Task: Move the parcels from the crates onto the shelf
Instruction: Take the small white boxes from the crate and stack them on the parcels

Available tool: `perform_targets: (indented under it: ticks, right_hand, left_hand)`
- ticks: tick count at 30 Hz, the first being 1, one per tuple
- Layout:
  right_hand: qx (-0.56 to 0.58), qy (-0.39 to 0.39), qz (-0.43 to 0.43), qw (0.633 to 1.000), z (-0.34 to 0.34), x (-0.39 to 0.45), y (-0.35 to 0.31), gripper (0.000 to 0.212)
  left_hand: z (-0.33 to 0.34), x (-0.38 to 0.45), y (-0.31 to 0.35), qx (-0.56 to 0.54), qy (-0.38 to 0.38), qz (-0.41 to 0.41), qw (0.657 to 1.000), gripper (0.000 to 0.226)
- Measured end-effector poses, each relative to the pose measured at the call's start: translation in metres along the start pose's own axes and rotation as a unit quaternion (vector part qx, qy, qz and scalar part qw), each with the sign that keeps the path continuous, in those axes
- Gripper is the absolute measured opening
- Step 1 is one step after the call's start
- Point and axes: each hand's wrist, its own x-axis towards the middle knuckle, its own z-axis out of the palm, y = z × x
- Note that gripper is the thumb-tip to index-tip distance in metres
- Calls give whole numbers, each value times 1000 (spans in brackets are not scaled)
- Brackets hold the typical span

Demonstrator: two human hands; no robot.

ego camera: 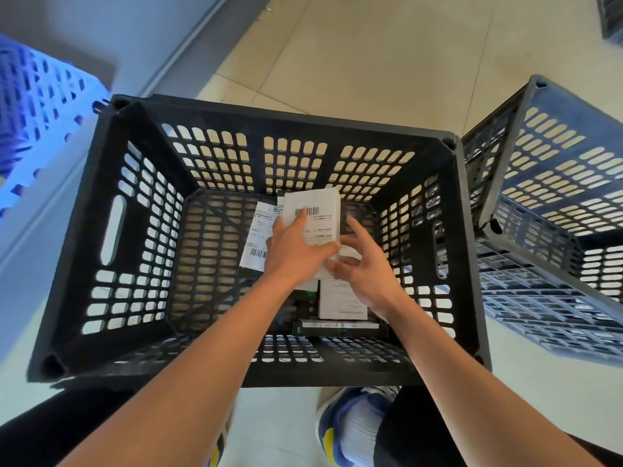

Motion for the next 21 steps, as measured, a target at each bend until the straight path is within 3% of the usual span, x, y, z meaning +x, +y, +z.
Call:
perform_targets:
  ticks: [5,7,9,11,13,17,21]
  right_hand:
    - [14,-38,27,999,4,8,5,93]
    - [-39,-54,26,997,1,9,4,80]
    - [-147,-7,32,989,-6,17,10,69]
    - [-232,56,55,970,-15,28,23,64]
    - [-295,71,65,951,-18,39,34,60]
    - [-429,21,48,902,-13,56,43,59]
    - [-498,-36,46,865,-5,70,51,73]
  left_hand:
    - [-5,5,-13,41,7,-12,999,105]
    - [-9,7,-19,62,12,-17,998,104]
    - [-13,7,-26,107,12,-14,994,103]
    - [-15,4,-32,160,5,7,987,101]
    - [-16,3,-37,195,-3,24,980,99]
    - [-15,4,-42,229,-15,27,973,101]
    - [-13,6,-47,243,-20,26,970,102]
